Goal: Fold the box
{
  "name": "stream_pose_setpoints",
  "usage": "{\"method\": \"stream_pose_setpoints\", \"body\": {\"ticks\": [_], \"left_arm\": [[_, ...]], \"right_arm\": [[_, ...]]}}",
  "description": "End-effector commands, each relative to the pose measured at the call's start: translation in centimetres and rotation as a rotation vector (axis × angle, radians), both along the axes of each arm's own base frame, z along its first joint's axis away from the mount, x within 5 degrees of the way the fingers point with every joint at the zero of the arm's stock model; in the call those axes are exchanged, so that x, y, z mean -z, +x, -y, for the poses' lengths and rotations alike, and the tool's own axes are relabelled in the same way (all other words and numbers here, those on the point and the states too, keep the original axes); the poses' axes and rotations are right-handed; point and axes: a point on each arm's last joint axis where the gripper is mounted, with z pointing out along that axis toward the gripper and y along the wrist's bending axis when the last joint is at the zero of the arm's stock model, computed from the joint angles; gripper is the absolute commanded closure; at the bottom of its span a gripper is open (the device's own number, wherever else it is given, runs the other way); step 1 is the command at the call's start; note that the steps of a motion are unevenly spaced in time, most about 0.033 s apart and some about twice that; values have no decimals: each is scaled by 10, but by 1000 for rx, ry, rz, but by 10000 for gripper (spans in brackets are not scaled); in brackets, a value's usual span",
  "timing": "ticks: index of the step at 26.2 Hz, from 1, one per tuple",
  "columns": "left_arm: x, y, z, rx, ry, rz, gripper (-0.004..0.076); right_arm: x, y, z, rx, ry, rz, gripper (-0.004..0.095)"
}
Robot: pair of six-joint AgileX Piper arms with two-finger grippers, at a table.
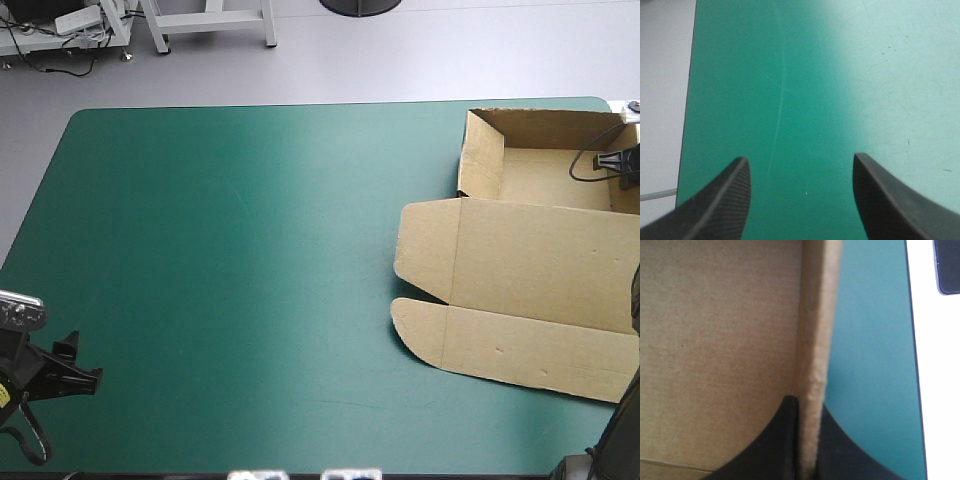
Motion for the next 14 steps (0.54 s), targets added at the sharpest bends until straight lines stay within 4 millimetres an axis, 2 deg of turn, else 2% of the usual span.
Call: {"method": "stream_pose_setpoints", "body": {"ticks": [1,4,7,9,10,12,14], "left_arm": [[-9,2,-1,-11,-3,58,290],[-9,2,-1,-10,-5,56,290],[-9,2,-1,-13,-10,54,290],[-9,2,-1,-15,-9,49,290],[-9,2,-1,-15,-9,49,290],[-9,2,-1,-15,-9,49,290],[-9,2,-1,-14,-11,49,290]], "right_arm": [[-28,-9,-3,-23,-27,52,928],[-25,-7,-3,-23,-20,50,892],[-22,-6,-3,-46,-21,45,737],[-23,-5,-3,-54,-24,51,546],[-24,-5,-3,-58,-28,56,348],[-29,-6,0,-31,-53,63,132],[-36,-7,0,-31,-68,79,118]]}}
